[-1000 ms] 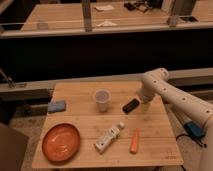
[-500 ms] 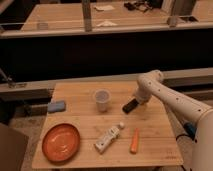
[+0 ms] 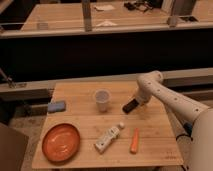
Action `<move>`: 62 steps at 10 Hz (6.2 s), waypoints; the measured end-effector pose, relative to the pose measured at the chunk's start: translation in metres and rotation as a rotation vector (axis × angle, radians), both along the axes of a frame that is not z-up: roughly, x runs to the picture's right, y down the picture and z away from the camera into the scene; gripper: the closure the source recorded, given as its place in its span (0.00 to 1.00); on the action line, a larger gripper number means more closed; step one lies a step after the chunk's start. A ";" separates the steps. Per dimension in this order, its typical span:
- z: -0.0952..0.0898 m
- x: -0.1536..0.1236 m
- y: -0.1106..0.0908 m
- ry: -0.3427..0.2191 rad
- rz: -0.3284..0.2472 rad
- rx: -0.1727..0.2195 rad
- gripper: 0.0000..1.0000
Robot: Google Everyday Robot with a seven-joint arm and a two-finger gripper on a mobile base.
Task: Place the eraser in the ceramic cup
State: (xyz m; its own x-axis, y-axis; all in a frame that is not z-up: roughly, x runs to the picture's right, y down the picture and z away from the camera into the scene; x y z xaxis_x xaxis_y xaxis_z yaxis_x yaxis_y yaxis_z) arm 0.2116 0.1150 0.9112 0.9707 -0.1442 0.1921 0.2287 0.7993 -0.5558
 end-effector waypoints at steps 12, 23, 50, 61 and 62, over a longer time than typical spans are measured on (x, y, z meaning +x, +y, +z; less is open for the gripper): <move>0.000 0.001 -0.004 0.004 -0.048 -0.007 0.41; -0.036 -0.010 -0.044 -0.010 -0.102 0.028 0.96; -0.010 -0.022 -0.034 -0.093 -0.211 0.053 0.20; 0.019 -0.023 -0.008 -0.131 -0.206 0.006 0.20; 0.020 -0.024 -0.008 -0.133 -0.205 0.003 0.21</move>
State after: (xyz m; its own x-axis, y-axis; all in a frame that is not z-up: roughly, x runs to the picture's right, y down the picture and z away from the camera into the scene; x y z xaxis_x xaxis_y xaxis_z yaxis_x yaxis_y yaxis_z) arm 0.1879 0.1074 0.9308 0.8870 -0.3369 0.3159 0.4579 0.7301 -0.5072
